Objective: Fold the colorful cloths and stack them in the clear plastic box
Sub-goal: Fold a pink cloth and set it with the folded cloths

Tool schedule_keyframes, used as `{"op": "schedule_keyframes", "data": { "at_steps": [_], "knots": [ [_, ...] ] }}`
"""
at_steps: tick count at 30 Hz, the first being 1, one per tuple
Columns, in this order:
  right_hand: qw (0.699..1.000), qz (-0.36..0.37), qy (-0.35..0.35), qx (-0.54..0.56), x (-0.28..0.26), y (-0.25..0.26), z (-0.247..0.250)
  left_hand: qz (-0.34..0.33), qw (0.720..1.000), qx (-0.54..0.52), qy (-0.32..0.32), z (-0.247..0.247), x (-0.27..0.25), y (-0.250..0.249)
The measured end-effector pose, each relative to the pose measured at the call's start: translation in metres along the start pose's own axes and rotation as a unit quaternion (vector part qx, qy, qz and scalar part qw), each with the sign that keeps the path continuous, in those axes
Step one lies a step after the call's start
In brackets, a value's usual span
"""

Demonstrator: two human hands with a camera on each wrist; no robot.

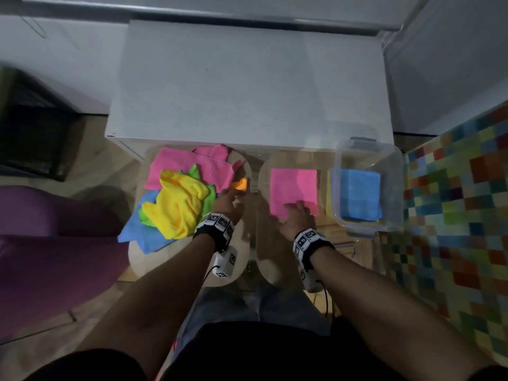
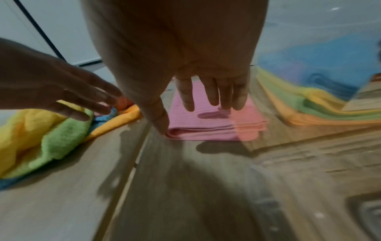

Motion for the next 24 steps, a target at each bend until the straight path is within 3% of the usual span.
{"op": "schedule_keyframes", "data": {
  "at_steps": [4,7,10,14,16,19,21,24],
  "knots": [
    [0.999,0.010,-0.010,0.033,-0.004,0.043,0.004,-0.002,0.998,-0.009,-0.069,0.060,-0.002,0.027],
    [0.998,0.036,0.013,0.053,-0.004,0.078,0.002,0.034,0.993,-0.013,-0.114,0.095,0.000,0.055],
    [0.995,0.051,0.034,0.084,-0.006,0.113,-0.003,0.084,0.983,-0.022,-0.164,0.122,0.008,0.079],
    [0.987,0.086,0.030,0.129,-0.006,0.158,-0.014,0.090,0.972,-0.047,-0.213,0.144,0.023,0.097],
    [0.985,0.085,0.047,0.144,-0.005,0.176,-0.018,0.137,0.974,-0.036,-0.176,0.145,0.034,0.104],
    [0.982,0.083,0.073,0.152,-0.006,0.198,-0.023,0.198,0.977,0.066,-0.038,0.147,0.047,0.107],
    [0.982,0.084,0.070,0.156,-0.005,0.206,-0.024,0.178,0.979,0.095,-0.002,0.151,0.050,0.102],
    [0.976,0.067,0.049,0.202,-0.003,0.212,-0.019,0.134,0.991,0.001,0.020,0.156,0.048,0.085]
  ]
}}
Point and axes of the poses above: each hand's wrist, its own x-axis towards the middle knuckle, its own z-axis out of the back of the hand, y = z × x, the point moved 2 cm from there along x, towards the middle knuckle, and after that the axes turned 3 degrees about -y, right-handed, at the moved point
